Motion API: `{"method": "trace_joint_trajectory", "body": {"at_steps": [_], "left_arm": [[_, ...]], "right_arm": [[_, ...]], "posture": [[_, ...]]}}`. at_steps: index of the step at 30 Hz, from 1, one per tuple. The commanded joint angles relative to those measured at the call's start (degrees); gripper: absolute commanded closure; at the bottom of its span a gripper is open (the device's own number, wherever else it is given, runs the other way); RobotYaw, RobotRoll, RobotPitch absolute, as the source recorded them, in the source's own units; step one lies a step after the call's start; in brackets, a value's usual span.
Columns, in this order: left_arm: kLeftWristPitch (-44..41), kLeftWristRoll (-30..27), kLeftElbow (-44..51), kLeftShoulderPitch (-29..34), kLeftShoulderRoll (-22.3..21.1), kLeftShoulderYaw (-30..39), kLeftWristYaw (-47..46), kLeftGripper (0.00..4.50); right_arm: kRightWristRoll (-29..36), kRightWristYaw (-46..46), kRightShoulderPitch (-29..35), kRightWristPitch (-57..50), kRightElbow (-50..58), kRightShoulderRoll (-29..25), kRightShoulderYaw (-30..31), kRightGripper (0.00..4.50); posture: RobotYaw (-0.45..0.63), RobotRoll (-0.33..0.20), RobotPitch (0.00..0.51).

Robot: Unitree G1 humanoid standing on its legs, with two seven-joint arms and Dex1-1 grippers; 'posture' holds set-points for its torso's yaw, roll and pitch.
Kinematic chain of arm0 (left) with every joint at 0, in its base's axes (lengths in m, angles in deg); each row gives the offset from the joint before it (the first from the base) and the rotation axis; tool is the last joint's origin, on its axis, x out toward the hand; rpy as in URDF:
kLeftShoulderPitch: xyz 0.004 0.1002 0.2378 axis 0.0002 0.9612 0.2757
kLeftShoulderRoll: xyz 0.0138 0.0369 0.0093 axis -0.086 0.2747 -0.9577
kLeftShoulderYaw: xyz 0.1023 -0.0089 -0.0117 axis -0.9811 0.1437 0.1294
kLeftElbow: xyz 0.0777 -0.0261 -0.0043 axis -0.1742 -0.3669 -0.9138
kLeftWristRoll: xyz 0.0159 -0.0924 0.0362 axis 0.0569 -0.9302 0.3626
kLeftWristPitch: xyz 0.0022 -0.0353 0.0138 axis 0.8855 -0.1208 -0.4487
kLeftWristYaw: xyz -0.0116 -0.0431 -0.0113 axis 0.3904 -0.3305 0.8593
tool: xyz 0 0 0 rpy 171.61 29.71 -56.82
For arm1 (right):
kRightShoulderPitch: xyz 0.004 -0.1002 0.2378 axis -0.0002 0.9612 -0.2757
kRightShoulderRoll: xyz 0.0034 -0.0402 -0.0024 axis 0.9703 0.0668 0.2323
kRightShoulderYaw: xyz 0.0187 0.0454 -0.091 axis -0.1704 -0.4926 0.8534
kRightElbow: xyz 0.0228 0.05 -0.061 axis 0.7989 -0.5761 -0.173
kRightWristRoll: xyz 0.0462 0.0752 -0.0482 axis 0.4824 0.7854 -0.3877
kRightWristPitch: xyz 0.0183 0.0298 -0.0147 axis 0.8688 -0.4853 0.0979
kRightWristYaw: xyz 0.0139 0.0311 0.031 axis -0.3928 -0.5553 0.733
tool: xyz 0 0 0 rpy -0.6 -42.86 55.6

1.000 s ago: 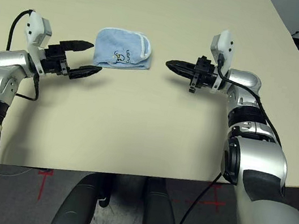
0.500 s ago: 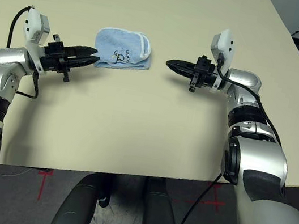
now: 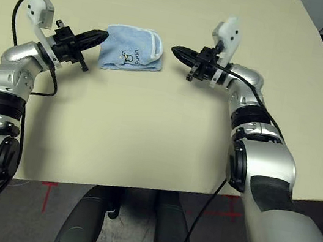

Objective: Fold the towel and set it aside.

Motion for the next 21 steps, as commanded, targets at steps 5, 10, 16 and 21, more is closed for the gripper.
{"method": "trace_joint_trajectory", "body": {"at_steps": [5, 10, 16, 21], "left_arm": [[3.6, 3.5, -7.3, -5.3, 2.1, -0.8, -2.7, 4.45], [5.1, 5.1, -11.4, -7.6, 2.9, -1.7, -3.2, 4.45], [4.4, 9.5, -16.1, -8.3, 3.9, -4.7, -4.2, 4.45], [3.7, 13.5, -21.2, -9.1, 4.1, -6.5, -9.1, 4.45]], "right_arm": [[-1.1, -2.8, -1.8, -0.2, -0.9, 3.0, 0.5, 4.50], [-3.8, -6.8, -3.2, -0.4, -1.7, 5.2, 2.0, 4.50], [-11.3, -16.0, -4.0, -3.4, -3.3, 8.3, 7.9, 4.50], [-17.0, -22.8, -3.6, -7.8, -4.7, 9.4, 12.7, 4.50]], "posture": [[0.02, 0.000, 0.335], [0.02, 0.000, 0.340], [0.02, 0.000, 0.336], [0.03, 0.000, 0.327]]}}
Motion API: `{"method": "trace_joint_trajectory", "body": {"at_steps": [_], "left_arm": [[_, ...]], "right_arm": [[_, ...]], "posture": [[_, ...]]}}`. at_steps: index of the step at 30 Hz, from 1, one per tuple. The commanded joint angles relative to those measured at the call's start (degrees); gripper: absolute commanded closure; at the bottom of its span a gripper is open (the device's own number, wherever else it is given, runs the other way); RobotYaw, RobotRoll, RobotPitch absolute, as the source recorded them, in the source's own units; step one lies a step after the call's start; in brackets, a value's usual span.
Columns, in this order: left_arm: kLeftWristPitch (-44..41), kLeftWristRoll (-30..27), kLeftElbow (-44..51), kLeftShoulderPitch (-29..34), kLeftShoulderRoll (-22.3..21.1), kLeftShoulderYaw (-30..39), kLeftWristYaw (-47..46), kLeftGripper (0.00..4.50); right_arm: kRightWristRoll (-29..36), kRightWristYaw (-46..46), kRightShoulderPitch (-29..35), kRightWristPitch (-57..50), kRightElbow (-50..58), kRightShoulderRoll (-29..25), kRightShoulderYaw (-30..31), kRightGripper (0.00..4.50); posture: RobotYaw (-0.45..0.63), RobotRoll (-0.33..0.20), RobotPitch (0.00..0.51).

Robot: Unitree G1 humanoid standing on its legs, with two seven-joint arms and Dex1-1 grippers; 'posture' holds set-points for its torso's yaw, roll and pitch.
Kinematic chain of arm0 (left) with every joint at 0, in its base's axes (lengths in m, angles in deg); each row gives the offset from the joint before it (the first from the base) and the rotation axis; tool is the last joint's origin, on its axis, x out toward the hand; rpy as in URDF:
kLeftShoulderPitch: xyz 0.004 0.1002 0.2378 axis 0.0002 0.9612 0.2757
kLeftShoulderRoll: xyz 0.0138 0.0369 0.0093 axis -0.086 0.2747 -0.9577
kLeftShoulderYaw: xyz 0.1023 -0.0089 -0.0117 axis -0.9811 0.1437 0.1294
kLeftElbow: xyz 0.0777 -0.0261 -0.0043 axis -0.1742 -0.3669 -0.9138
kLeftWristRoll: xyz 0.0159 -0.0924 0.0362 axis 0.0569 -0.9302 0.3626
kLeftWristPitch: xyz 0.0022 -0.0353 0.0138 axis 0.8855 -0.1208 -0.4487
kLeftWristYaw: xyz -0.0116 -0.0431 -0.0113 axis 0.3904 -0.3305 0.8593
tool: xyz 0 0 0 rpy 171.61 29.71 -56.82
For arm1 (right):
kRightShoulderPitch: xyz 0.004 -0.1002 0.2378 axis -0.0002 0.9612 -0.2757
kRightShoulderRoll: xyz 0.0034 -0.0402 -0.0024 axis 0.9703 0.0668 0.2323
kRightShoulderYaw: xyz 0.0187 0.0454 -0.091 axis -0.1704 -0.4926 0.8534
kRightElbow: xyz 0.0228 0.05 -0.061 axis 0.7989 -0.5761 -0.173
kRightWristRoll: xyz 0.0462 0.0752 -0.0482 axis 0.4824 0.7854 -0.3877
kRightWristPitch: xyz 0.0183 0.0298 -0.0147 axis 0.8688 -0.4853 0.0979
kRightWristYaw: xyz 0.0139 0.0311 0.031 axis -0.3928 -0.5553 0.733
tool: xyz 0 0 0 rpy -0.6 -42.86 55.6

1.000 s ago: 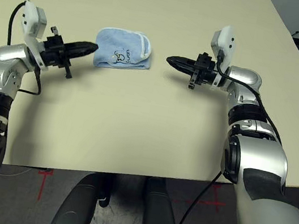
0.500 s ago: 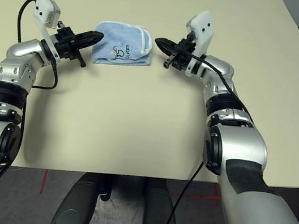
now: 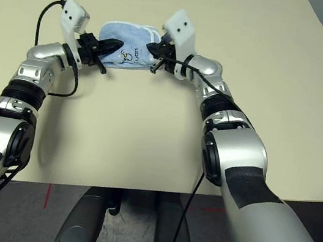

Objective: Fold the towel and set it aside.

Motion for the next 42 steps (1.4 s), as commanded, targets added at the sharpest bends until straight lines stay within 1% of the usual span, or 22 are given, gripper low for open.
{"method": "trace_joint_trajectory", "body": {"at_steps": [1, 5, 8, 11, 16, 20, 23, 29, 35, 40, 42], "left_arm": [[-0.7, 3.3, -4.0, -0.4, 0.1, -1.3, -3.7, 4.45], [0.1, 4.7, -5.6, -0.9, 0.0, -1.5, -5.5, 4.45], [0.6, 4.6, -6.1, -1.6, 0.1, -0.8, -5.8, 4.45], [1.1, 2.7, -5.5, -2.8, 0.5, 0.9, -4.5, 4.45], [0.9, -0.8, -4.9, -5.0, 1.4, 4.7, -3.5, 4.45], [0.5, -1.9, -6.2, -6.8, 2.8, 7.3, -7.4, 4.45], [-0.4, 0.6, -8.5, -7.8, 3.3, 6.4, -12.5, 4.45], [-2.9, 3.8, -12.0, -8.2, 3.6, 4.8, -18.1, 4.45], [-3.5, 5.1, -13.0, -7.9, 3.7, 4.4, -20.5, 4.45], [-2.4, 4.8, -12.7, -8.0, 3.6, 4.9, -20.6, 4.45], [-1.5, 3.8, -12.0, -8.4, 3.6, 5.6, -18.4, 4.45]], "right_arm": [[-3.9, -3.8, 0.8, -2.9, -1.8, 0.1, 2.8, 4.50], [-5.3, -6.7, 1.0, -3.9, -2.1, -0.6, 3.5, 4.50], [-5.5, -7.3, 0.9, -3.4, -2.0, -1.2, 3.2, 4.50], [-2.5, -5.9, 0.1, -1.4, -1.5, -1.5, 0.2, 4.50], [5.1, -4.8, -1.7, 0.6, -0.8, -1.1, -8.0, 4.50], [6.5, -8.1, -2.7, -0.4, -1.0, 0.0, -10.4, 4.50], [3.6, -15.1, -3.2, -3.1, -1.7, 1.3, -8.4, 4.50], [0.2, -22.4, -3.1, -8.0, -2.7, 4.2, -5.9, 4.50], [-2.1, -23.6, -2.8, -9.4, -3.1, 6.4, -4.4, 4.50], [-2.1, -23.8, -3.1, -9.1, -3.0, 5.9, -4.9, 4.50], [-1.6, -23.7, -3.3, -8.4, -2.8, 4.8, -5.5, 4.50]], "posture": [[0.03, 0.000, 0.328], [0.03, 0.000, 0.319], [0.03, 0.000, 0.316], [0.03, 0.000, 0.304], [0.02, 0.000, 0.295], [0.01, 0.000, 0.294], [0.01, 0.000, 0.298], [0.01, 0.000, 0.296], [0.02, 0.000, 0.294], [0.04, 0.000, 0.287], [0.03, 0.000, 0.290]]}}
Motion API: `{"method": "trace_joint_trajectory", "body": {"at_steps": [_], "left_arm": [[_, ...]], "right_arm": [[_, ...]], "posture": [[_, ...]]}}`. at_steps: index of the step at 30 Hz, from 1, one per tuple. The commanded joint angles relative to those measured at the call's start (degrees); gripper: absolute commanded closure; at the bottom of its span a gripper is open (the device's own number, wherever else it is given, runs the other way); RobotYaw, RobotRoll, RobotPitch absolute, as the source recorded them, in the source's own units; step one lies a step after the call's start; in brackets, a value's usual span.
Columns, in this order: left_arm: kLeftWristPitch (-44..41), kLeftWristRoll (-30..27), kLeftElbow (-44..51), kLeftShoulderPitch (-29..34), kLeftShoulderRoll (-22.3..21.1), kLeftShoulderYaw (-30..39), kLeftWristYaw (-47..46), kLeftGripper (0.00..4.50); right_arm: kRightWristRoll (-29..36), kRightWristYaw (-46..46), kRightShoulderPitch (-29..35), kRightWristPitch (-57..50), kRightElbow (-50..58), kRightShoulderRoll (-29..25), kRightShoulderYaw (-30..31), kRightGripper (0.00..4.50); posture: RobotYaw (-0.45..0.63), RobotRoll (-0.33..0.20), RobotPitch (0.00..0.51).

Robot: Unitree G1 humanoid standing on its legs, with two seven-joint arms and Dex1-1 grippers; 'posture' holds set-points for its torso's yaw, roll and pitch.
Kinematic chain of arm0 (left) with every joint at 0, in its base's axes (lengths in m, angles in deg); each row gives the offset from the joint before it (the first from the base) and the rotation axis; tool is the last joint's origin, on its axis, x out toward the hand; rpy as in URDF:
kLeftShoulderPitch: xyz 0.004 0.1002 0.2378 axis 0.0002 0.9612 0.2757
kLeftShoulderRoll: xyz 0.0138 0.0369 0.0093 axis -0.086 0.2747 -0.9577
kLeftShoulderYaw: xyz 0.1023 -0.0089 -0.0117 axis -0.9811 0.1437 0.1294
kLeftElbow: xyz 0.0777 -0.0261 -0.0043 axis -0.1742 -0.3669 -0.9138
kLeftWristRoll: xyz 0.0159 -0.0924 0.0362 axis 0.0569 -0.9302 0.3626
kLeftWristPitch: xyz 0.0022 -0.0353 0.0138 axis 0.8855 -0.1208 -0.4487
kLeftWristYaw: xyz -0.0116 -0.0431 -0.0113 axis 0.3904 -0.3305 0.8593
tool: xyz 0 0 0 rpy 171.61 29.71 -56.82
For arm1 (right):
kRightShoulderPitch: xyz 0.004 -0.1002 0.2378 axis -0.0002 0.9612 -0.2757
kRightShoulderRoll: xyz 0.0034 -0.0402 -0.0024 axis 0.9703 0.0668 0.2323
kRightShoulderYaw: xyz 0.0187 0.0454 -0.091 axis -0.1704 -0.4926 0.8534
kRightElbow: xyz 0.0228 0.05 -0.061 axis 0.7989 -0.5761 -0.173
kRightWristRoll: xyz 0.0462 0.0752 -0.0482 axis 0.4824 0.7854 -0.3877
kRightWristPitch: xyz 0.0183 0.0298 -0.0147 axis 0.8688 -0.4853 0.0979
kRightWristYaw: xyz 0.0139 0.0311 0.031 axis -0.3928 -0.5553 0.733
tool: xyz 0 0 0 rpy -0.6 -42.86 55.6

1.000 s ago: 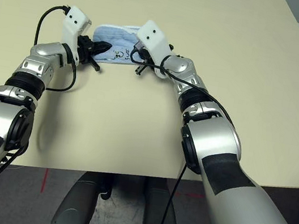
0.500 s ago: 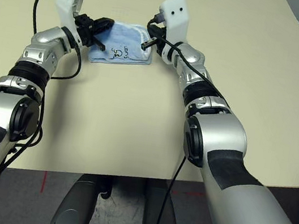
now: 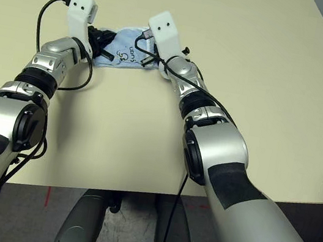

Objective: Fold the towel and set it aside.

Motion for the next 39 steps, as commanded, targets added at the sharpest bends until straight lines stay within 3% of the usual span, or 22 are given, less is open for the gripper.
{"method": "trace_joint_trajectory", "body": {"at_steps": [1, 8, 11, 14, 17, 22, 27, 32, 35, 39], "left_arm": [[0.9, -0.8, -0.8, 0.2, 0.1, 0.9, 3.2, 4.45], [0.8, -5.1, 5.9, 0.5, -1.8, 2.9, 16.1, 4.45], [-2.7, -8.4, 12.6, 2.6, -2.5, 3.8, 21.6, 4.45], [-9.9, -13.4, 25.9, 8.4, -3.9, 4.2, 27.4, 4.45], [-15.9, -16.7, 39.0, 15.3, -6.2, 3.5, 30.5, 3.86], [-19.1, -18.7, 51.5, 23.8, -10.6, 2.2, 34.4, 2.07], [-13.4, -18.0, 55.2, 27.2, -12.4, 0.6, 37.7, 0.04], [-11.9, -18.2, 56.1, 27.8, -12.8, -0.9, 39.3, 0.00], [-10.8, -17.7, 55.7, 27.8, -13.7, -1.8, 40.6, 0.00], [-9.8, -17.6, 55.3, 28.1, -14.7, -2.2, 41.3, 0.00]], "right_arm": [[0.7, 0.5, -0.3, 0.2, -0.6, -1.3, -1.1, 4.50], [5.3, 8.2, -1.3, 5.3, 1.1, -7.1, -5.7, 4.50], [10.1, 17.5, -0.7, 8.2, 2.2, -8.6, -9.3, 4.50], [16.9, 31.5, 1.0, 7.8, 3.8, -10.5, -13.7, 4.50], [21.1, 41.9, 2.6, 4.8, 4.8, -12.8, -16.2, 4.50], [21.1, 53.6, 6.0, 2.4, 6.1, -17.1, -13.9, 4.50], [17.5, 59.6, 8.1, 4.7, 6.5, -19.8, -9.4, 3.03], [15.3, 61.4, 8.3, 7.1, 6.0, -21.0, -6.2, 1.16], [16.3, 60.4, 7.0, 0.8, 5.1, -20.9, -6.8, 0.03], [20.1, 55.1, 5.1, -12.3, 4.2, -20.0, -10.3, 0.03]], "posture": [[0.03, 0.000, 0.290], [0.02, 0.000, 0.285], [0.01, 0.000, 0.284], [0.00, 0.000, 0.283], [0.01, 0.000, 0.281], [0.01, 0.000, 0.283], [0.01, 0.000, 0.281], [0.01, 0.000, 0.275], [0.01, 0.000, 0.275], [0.02, 0.000, 0.270]]}}
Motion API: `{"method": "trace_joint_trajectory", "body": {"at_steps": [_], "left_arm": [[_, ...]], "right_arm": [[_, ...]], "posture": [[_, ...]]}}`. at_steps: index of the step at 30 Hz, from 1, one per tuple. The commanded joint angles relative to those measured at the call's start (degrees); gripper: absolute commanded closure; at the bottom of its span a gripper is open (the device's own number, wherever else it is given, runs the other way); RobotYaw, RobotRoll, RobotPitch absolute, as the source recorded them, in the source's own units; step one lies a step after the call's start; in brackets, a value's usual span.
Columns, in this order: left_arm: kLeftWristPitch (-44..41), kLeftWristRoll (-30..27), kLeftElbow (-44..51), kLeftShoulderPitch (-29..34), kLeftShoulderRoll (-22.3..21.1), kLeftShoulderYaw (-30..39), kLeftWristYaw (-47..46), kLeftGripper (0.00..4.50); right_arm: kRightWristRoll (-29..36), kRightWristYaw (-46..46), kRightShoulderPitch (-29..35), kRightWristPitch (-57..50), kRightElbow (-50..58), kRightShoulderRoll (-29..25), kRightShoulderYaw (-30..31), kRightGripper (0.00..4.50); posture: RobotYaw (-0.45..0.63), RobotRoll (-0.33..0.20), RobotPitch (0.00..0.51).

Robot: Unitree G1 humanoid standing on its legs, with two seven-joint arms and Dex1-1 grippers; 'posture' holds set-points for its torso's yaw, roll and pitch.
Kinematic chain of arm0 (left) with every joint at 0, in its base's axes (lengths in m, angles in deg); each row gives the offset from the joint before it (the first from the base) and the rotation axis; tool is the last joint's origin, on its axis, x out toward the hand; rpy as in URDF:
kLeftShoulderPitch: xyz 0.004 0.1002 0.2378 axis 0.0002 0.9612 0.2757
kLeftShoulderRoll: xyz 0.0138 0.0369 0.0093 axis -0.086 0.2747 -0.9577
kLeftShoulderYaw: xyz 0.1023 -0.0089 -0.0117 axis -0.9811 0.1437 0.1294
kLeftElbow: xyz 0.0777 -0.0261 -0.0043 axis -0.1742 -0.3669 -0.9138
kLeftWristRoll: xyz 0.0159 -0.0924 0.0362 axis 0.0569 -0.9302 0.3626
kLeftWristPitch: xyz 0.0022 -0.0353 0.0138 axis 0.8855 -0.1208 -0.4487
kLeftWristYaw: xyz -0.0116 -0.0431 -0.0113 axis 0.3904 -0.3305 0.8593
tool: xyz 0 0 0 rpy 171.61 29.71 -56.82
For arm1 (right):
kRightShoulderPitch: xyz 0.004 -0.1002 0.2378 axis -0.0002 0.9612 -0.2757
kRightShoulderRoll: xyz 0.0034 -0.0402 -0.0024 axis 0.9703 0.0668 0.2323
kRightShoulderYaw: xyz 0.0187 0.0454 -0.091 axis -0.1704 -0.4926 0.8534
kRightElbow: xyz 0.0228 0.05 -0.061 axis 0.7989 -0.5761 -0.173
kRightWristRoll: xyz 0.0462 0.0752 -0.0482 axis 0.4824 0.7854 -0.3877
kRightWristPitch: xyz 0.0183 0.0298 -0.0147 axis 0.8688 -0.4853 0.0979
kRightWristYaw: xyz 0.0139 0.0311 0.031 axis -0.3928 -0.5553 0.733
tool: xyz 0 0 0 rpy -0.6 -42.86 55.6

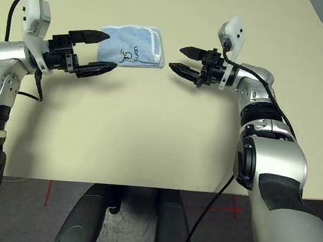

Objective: Fold the towel and set it aside.

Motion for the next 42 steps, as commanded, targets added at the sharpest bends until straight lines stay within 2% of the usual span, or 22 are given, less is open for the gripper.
{"method": "trace_joint_trajectory", "body": {"at_steps": [1, 8, 14, 17, 23, 28, 32, 42], "left_arm": [[1.6, 0.4, 1.2, 1.5, -1.2, -1.0, 1.3, 0.00], [1.0, -1.7, 5.9, 3.8, -1.9, -0.7, 2.2, 0.00], [0.6, -4.2, 8.3, 6.0, -0.9, -0.5, 2.0, 0.00], [-0.5, -4.8, 10.2, 7.9, -0.9, -1.3, 2.1, 0.00], [-8.0, -7.1, 13.2, 10.4, -3.0, -0.1, -0.1, 0.00], [-7.0, -5.5, 10.3, 11.7, -4.7, 1.9, -3.4, 0.00], [-2.7, -2.2, 5.5, 12.4, -5.7, 2.6, -5.9, 0.00], [-2.2, -3.4, 2.5, 12.7, -6.1, 4.8, -7.0, 0.00]], "right_arm": [[4.1, -6.2, -2.0, -10.6, -1.1, 0.6, -4.1, 0.03], [10.9, -22.0, -5.2, -27.5, -2.5, 3.6, -12.1, 0.03], [11.6, -35.3, -6.2, -28.2, -3.2, 6.6, -14.4, 0.03], [11.8, -36.9, -6.3, -28.3, -3.5, 7.9, -14.9, 0.03], [12.1, -38.2, -7.7, -28.1, -3.8, 10.7, -15.0, 0.03], [12.3, -39.5, -9.0, -28.0, -4.1, 12.6, -15.2, 0.03], [11.8, -41.5, -9.5, -27.6, -4.3, 13.6, -15.1, 0.03], [10.6, -40.3, -8.8, -28.5, -4.2, 11.0, -14.0, 0.03]], "posture": [[0.02, 0.000, 0.270], [0.04, 0.000, 0.267], [0.05, 0.000, 0.270], [0.06, 0.000, 0.265], [0.09, 0.000, 0.266], [0.10, 0.000, 0.263], [0.10, 0.000, 0.265], [0.09, 0.000, 0.271]]}}
